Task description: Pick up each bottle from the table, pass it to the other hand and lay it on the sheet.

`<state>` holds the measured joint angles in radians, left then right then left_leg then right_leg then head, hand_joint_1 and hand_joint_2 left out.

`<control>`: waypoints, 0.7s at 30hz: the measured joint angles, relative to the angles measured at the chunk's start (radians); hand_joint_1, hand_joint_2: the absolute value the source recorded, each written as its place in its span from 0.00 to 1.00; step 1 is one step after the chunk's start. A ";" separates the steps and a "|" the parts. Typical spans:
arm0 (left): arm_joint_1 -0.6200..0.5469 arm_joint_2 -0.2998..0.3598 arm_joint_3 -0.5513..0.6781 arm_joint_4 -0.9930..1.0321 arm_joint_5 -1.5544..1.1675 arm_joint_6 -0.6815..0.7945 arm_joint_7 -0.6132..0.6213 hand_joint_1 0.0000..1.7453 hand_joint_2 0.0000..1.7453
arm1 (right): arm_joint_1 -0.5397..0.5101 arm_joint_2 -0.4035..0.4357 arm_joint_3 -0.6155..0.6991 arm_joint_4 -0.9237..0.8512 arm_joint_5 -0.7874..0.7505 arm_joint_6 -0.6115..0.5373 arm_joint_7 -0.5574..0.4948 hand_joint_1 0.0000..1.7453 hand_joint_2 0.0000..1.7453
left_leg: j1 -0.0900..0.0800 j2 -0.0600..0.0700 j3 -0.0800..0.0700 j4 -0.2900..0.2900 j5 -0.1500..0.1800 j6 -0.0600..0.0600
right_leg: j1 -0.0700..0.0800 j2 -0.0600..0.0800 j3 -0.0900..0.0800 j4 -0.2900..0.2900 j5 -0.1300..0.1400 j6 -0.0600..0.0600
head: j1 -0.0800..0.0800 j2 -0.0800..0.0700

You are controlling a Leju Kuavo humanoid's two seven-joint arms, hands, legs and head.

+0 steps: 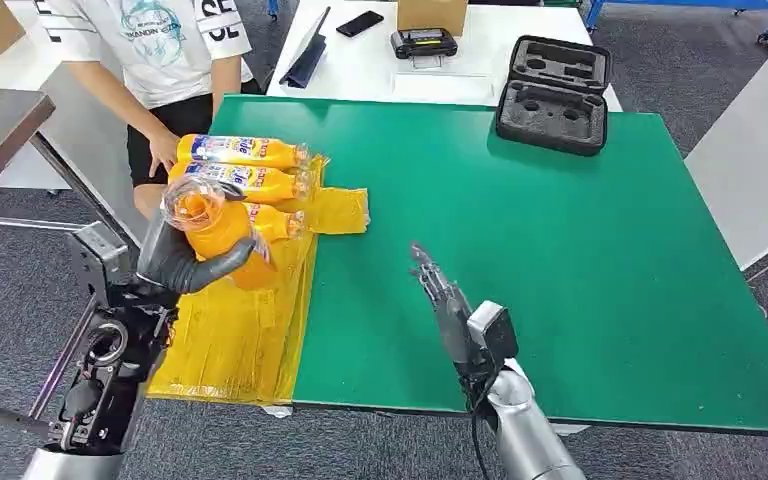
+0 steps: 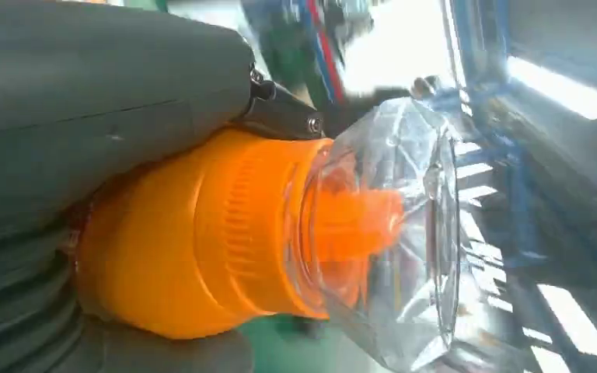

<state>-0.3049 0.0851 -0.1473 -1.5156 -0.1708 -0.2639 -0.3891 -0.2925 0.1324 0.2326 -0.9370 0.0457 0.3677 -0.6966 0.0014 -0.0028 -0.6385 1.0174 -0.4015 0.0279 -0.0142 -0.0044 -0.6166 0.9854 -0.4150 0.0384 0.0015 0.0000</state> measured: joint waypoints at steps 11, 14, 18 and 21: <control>0.049 0.111 -0.027 0.001 -0.404 0.147 0.031 1.00 1.00 | 0.071 0.003 -0.189 -0.205 -0.047 0.043 -0.001 0.00 0.00 | 0.000 0.000 -0.001 0.000 0.000 0.000 | 0.000 0.000 -0.001 0.000 0.000 0.000 | 0.000 0.000; 0.042 0.149 -0.066 0.013 -0.524 0.123 0.067 1.00 1.00 | 0.079 0.007 -0.224 -0.248 -0.056 0.059 -0.001 0.00 0.00 | 0.000 0.001 -0.001 0.000 0.000 0.000 | 0.000 0.000 -0.002 0.000 0.000 0.000 | 0.000 0.000; -0.025 0.179 -0.142 0.089 -0.621 0.090 0.093 1.00 1.00 | 0.073 0.010 -0.266 -0.270 -0.069 0.080 -0.001 0.00 0.00 | 0.000 0.000 -0.001 0.000 0.001 -0.001 | 0.000 0.000 -0.001 0.000 0.000 0.000 | 0.000 0.000; -0.066 0.195 -0.197 0.136 -0.641 0.057 0.086 1.00 1.00 | 0.068 0.011 -0.283 -0.271 -0.072 0.089 -0.001 0.00 0.00 | 0.000 0.001 -0.001 0.000 0.001 -0.002 | 0.000 0.000 -0.001 0.000 0.001 0.000 | 0.000 0.000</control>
<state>-0.3714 0.2797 -0.3442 -1.3793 -0.8118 -0.2064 -0.3033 -0.2240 0.1438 -0.0504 -1.2078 -0.0267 0.4563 -0.6977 0.0014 -0.0022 -0.6394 1.0175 -0.4005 0.0264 -0.0142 -0.0041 -0.6178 0.9855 -0.4144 0.0380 0.0019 0.0000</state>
